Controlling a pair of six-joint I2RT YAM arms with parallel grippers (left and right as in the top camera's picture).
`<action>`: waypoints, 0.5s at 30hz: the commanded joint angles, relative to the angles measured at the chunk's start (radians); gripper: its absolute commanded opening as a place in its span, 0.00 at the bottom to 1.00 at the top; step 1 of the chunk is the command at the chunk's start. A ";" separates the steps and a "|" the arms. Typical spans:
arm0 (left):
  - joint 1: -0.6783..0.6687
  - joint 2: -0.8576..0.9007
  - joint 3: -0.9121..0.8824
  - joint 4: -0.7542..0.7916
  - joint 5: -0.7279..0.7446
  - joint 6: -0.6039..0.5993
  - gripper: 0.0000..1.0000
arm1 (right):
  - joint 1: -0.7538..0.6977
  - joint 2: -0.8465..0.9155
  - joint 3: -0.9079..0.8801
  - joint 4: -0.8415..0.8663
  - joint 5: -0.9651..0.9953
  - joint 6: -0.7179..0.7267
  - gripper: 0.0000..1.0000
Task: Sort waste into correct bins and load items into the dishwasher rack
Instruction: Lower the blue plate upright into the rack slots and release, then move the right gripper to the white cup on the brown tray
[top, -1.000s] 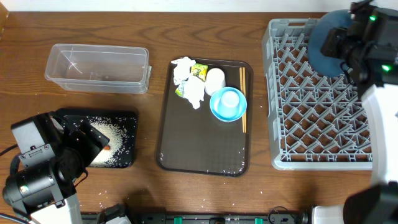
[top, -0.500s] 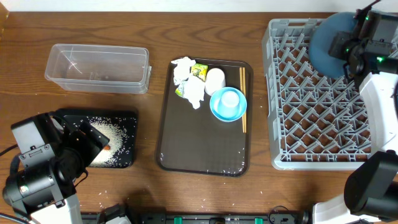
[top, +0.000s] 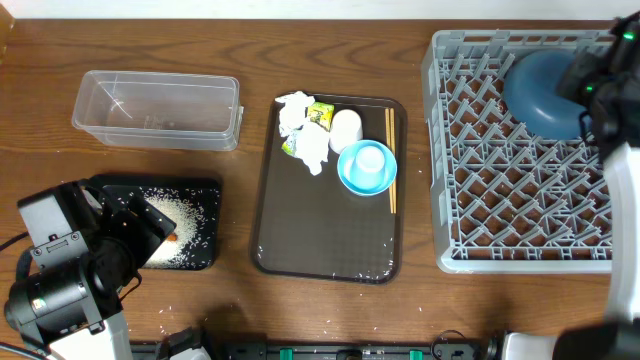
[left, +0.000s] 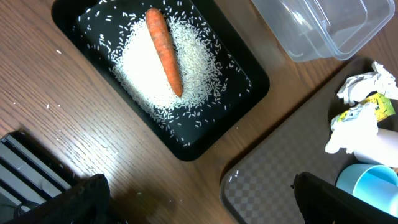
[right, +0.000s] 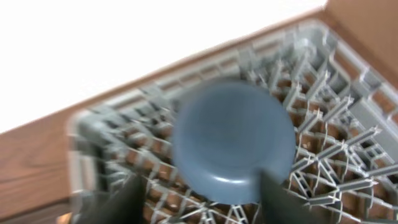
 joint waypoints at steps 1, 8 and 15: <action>0.004 0.000 -0.003 -0.003 -0.012 0.010 0.97 | -0.002 -0.121 0.012 -0.031 -0.178 0.021 0.98; 0.004 0.000 -0.003 -0.003 -0.012 0.010 0.97 | 0.035 -0.235 0.011 -0.156 -0.578 0.023 0.99; 0.004 0.000 -0.003 -0.003 -0.012 0.010 0.96 | 0.242 -0.162 0.008 -0.350 -0.528 -0.002 0.99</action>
